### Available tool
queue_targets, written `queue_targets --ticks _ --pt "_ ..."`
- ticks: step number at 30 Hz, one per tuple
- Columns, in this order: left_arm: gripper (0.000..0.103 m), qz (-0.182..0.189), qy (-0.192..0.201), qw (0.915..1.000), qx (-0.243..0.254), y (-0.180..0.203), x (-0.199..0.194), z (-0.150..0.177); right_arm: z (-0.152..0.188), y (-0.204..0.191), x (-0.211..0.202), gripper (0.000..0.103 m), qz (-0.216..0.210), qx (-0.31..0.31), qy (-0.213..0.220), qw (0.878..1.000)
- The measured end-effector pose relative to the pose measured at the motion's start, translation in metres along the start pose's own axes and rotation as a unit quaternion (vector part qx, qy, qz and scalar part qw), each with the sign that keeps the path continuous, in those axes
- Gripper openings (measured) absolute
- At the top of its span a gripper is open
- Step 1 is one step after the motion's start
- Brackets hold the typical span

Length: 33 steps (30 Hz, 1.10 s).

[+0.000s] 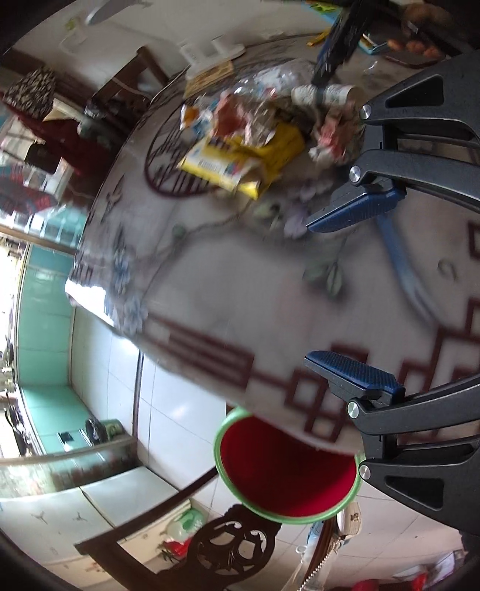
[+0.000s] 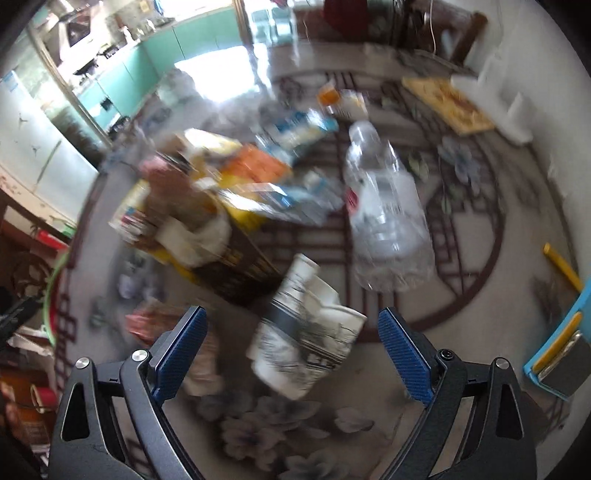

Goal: Collect trash
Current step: 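Grasp the white printed paper cup with the right gripper, then grasp the crumpled red-patterned paper with the left gripper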

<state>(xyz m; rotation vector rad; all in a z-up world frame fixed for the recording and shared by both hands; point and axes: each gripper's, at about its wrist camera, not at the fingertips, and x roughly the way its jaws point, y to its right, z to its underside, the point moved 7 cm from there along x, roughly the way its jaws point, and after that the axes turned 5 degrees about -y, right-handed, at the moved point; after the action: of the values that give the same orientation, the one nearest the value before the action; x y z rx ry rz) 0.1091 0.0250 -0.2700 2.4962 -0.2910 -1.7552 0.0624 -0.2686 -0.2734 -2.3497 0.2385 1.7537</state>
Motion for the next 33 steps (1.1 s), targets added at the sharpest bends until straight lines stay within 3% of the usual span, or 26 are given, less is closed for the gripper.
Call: queue_targets --ticks 7,10,11,13,21,27,29,33 --pt "0.066 0.007 -0.017 0.9994 0.029 0.046 0.005 0.020 0.020 0.012 0.041 0.092 -0.002 -0.026 -0.048 0.999" --pt "0.066 0.013 -0.022 0.9988 0.041 0.063 0.008 0.025 0.026 0.015 0.043 0.055 -0.001 -0.043 -0.040 0.998" --pt "0.066 0.016 -0.024 0.9986 0.045 0.070 0.009 0.026 0.026 0.017 0.040 0.052 -0.007 -0.044 -0.038 0.998" --pt "0.066 0.027 -0.031 0.9980 0.049 0.081 0.012 0.027 0.024 0.021 0.031 0.052 -0.034 -0.032 -0.028 0.999" --pt "0.066 0.070 -0.073 0.9922 0.072 0.133 0.038 0.033 0.017 0.050 -0.029 0.052 -0.035 -0.015 0.038 0.999" --pt "0.066 0.071 -0.094 0.9895 0.084 0.155 0.062 0.037 0.012 0.056 -0.046 0.052 -0.028 -0.017 0.052 0.998" --pt "0.066 0.070 -0.117 0.9874 0.080 0.159 0.076 0.039 0.010 0.057 -0.044 0.053 -0.026 -0.019 0.050 0.998" --pt "0.066 0.092 -0.128 0.9844 0.077 0.167 0.086 0.040 0.012 0.057 -0.046 0.053 -0.029 -0.019 0.049 0.998"
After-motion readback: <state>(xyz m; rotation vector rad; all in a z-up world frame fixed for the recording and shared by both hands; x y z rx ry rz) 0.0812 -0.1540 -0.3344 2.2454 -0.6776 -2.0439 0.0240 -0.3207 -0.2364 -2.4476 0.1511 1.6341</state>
